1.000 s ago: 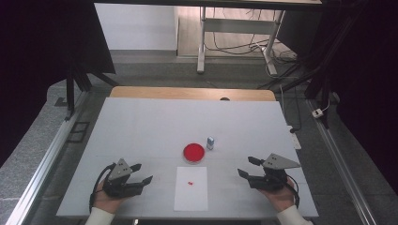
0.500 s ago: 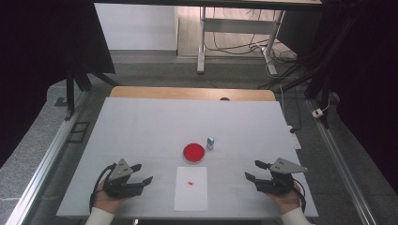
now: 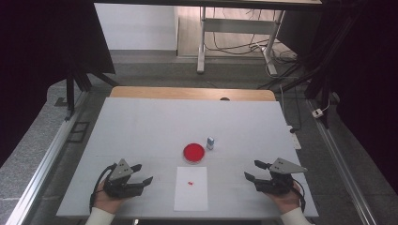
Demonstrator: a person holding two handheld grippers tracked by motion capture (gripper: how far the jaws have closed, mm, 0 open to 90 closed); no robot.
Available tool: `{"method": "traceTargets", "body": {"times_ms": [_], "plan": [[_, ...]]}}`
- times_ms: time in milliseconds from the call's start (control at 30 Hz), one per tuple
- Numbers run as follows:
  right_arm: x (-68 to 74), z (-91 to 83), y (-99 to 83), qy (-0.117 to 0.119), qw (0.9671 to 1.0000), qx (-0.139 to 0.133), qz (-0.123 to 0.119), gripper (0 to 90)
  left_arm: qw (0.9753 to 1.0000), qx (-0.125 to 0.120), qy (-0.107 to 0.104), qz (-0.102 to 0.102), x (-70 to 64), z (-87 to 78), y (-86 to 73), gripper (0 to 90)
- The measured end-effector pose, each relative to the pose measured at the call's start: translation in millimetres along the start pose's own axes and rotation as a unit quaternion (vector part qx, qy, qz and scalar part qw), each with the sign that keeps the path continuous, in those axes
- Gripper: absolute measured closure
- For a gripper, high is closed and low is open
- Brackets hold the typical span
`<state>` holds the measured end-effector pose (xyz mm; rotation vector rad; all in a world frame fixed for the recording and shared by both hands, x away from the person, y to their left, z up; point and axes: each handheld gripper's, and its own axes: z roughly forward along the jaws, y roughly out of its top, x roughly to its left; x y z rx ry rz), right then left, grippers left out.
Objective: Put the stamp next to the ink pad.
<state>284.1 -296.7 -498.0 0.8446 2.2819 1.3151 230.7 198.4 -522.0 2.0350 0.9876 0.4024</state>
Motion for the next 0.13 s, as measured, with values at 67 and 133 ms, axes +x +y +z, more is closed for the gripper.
{"method": "traceTargets", "body": {"times_ms": [67, 133], "plan": [[0.6, -0.1, 0.4, 0.005, 1.0, -0.003, 0.001, 35.3, 1.0, 0.0, 0.0, 0.0, 0.0, 0.0, 0.0, 34.5], [1.0, -0.2, 1.2, 0.006, 1.0, -0.003, -0.003, 35.3, 1.0, 0.0, -0.001, 0.0, 0.0, 0.0, 0.0, 34.5]]}}
